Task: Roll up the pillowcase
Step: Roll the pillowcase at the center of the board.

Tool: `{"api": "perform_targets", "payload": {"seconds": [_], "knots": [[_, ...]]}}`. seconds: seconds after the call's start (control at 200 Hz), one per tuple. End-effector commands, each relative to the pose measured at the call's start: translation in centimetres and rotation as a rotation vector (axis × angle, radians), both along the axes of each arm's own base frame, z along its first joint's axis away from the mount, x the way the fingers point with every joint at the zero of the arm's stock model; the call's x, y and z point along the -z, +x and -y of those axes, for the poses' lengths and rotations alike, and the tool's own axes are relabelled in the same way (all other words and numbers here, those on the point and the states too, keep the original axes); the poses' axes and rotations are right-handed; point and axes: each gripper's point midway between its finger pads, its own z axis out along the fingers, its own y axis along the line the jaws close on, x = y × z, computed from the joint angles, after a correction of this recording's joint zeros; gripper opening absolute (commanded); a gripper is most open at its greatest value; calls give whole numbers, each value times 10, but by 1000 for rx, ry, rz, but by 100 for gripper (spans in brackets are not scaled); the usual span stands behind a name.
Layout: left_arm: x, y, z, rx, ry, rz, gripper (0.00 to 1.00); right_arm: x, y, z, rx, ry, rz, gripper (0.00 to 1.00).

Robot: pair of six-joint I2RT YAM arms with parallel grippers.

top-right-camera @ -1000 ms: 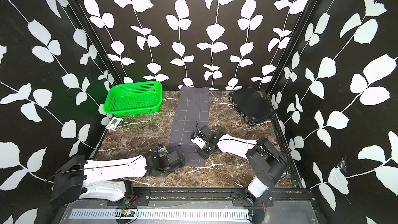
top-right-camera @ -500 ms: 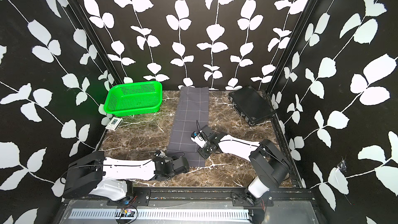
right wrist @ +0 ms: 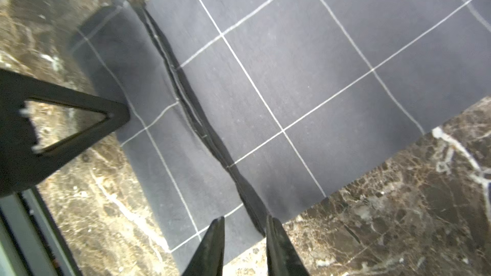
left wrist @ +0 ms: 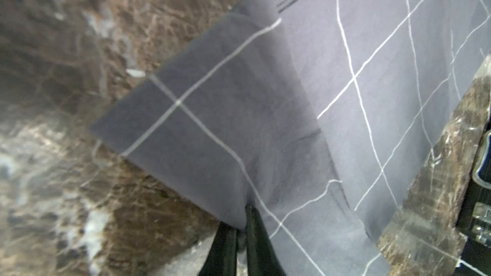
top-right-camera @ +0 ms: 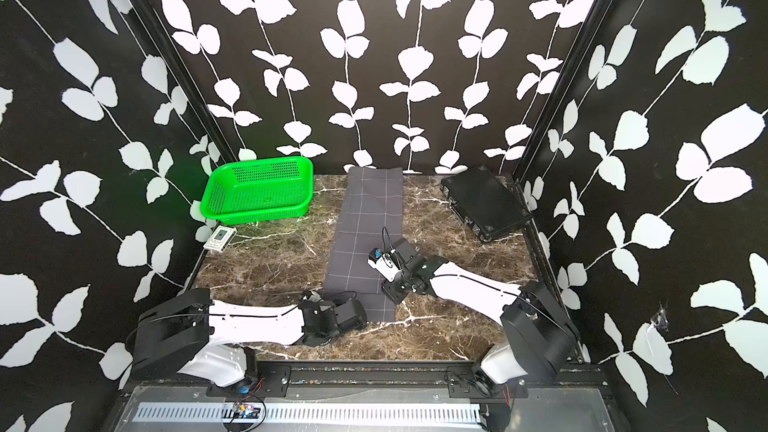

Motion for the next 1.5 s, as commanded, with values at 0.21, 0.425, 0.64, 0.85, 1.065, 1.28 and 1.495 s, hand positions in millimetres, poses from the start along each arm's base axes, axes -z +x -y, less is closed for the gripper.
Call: {"api": "perform_targets", "payload": {"seconds": [0.21, 0.425, 0.64, 0.85, 1.065, 1.28, 1.495], "knots": [[-32, -1, -19, -45, 36, -66, 3, -2, -34, -2, -112, 46, 41, 33], [-42, 0, -19, 8, 49, -98, 6, -2, -25, -1, -66, 31, 80, 35], [-52, 12, -17, 55, 62, -108, 10, -12, 15, 8, 107, 50, 67, 35], [-51, 16, -8, 95, 58, -137, 11, -11, 32, 6, 135, 37, 41, 35], [-60, 30, -6, 122, 76, -143, 13, -7, 35, 6, 135, 40, 22, 35], [-62, 46, -6, 110, 59, -138, 14, -1, 38, 11, 134, 22, 16, 36], [-63, 71, 6, 145, 47, -133, 15, 2, 57, 17, 151, -3, 27, 36]]}}
